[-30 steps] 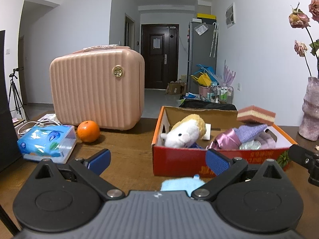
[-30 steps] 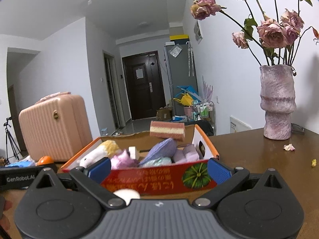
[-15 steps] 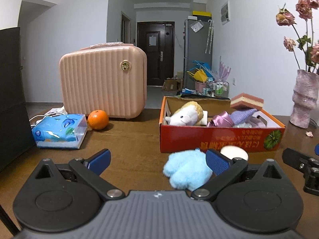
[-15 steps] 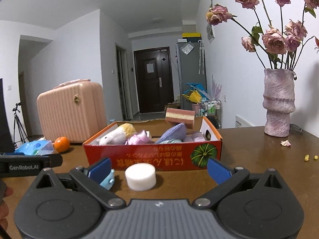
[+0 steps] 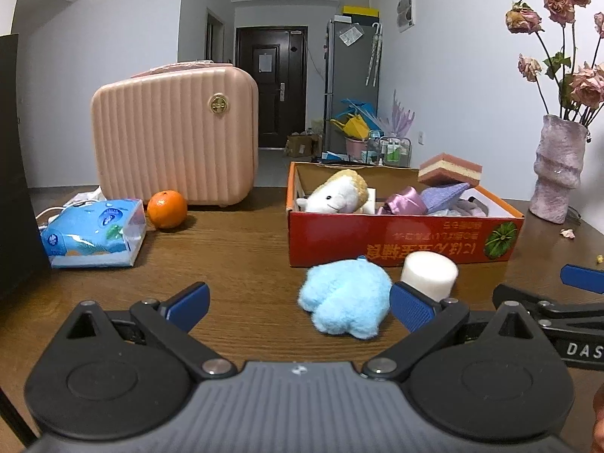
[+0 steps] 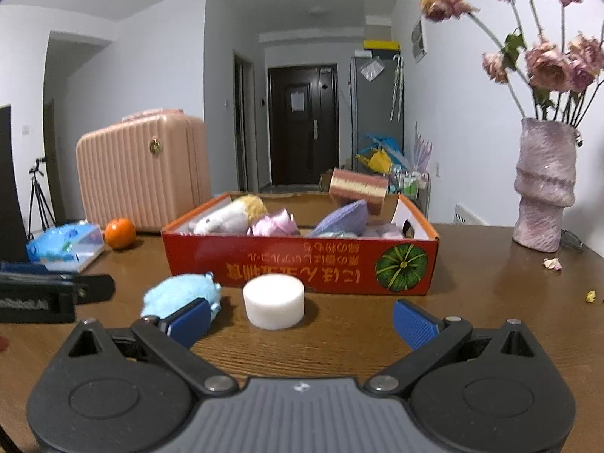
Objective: Organize soft objects
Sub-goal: 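Withdraw both tools from the box toward the white foam cylinder and blue plush, then lower the right tool onto the white foam cylinder and close on it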
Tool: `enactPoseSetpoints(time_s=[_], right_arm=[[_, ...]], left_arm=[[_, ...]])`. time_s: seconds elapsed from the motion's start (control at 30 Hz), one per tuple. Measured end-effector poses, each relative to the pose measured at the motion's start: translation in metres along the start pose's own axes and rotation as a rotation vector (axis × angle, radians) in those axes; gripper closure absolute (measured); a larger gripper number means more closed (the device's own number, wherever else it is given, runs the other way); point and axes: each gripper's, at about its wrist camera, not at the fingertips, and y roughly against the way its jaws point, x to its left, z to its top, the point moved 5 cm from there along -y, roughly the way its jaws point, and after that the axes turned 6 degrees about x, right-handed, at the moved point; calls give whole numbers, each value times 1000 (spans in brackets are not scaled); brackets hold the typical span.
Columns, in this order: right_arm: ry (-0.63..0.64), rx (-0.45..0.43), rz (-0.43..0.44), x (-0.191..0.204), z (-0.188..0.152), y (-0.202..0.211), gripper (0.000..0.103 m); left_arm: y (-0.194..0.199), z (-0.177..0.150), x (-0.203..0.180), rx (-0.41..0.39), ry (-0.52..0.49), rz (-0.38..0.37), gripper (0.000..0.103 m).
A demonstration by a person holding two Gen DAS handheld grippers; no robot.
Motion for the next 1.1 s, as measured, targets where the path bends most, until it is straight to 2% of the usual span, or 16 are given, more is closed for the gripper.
enactPoseSetpoints(time_s=[0.33, 0.53, 0.67, 0.77, 0.83, 0.87, 0.93, 1.1], right_arm=[[21, 131, -13, 10, 7, -67, 7], [45, 173, -34, 20, 14, -98, 8], [60, 199, -54, 24, 16, -114, 21], [55, 218, -54, 24, 17, -123, 22], [57, 221, -55, 24, 18, -126, 34], [55, 224, -53, 24, 18, -127, 45], [50, 241, -41, 24, 17, -130, 47], [57, 218, -38, 25, 17, -125, 49]], left_arm=[[-25, 3, 23, 34, 31, 10, 0], [-35, 6, 29, 43, 38, 26, 0], [-39, 6, 30, 52, 44, 36, 0], [-39, 6, 31, 53, 46, 36, 0], [-39, 6, 31, 52, 44, 39, 0], [-40, 5, 31, 53, 43, 39, 0], [-40, 5, 31, 54, 41, 40, 0], [-42, 4, 30, 55, 36, 45, 0]])
